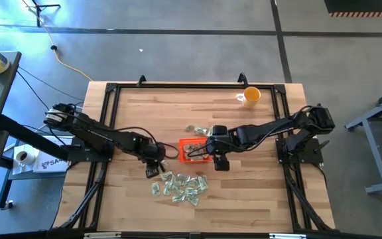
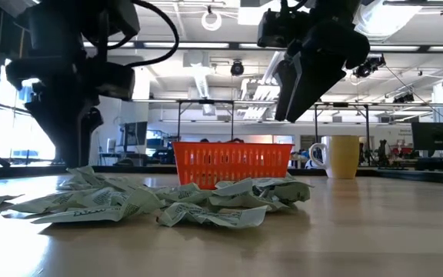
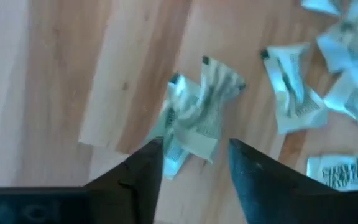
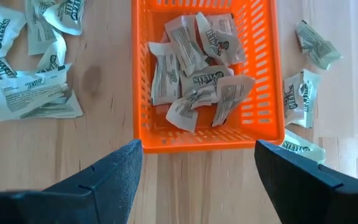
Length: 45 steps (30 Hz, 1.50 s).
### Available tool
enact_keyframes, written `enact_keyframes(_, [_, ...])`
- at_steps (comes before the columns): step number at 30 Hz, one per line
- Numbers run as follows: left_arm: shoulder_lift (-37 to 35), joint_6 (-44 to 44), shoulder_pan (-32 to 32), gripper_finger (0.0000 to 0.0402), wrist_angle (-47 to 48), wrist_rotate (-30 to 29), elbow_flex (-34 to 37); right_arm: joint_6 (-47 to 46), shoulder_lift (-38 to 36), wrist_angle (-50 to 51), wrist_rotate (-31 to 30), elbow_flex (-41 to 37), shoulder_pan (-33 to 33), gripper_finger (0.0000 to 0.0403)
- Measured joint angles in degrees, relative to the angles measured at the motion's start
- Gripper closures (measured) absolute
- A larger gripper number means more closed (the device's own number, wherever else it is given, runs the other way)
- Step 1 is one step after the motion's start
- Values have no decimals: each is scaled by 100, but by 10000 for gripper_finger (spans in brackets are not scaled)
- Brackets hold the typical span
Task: Pick and place Stevia / Truvia into bins
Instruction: Put the stevia packet into the orange bin
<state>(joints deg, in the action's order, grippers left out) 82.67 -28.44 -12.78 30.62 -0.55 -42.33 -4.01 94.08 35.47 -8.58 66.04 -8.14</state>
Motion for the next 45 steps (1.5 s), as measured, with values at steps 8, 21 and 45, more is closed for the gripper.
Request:
enact_keyframes(8, [2,571,0,335,-147,126,37,-3,0,-23,-362,-2,0,102])
enact_keyframes(21, [-13,724,-522,231,-338,200,35,-650,0,225,-639,-7,0,102])
enact_keyframes(45, [818,2572,-288,257,-1419,-380,21,-650,4,-216,-758,-664,28,102])
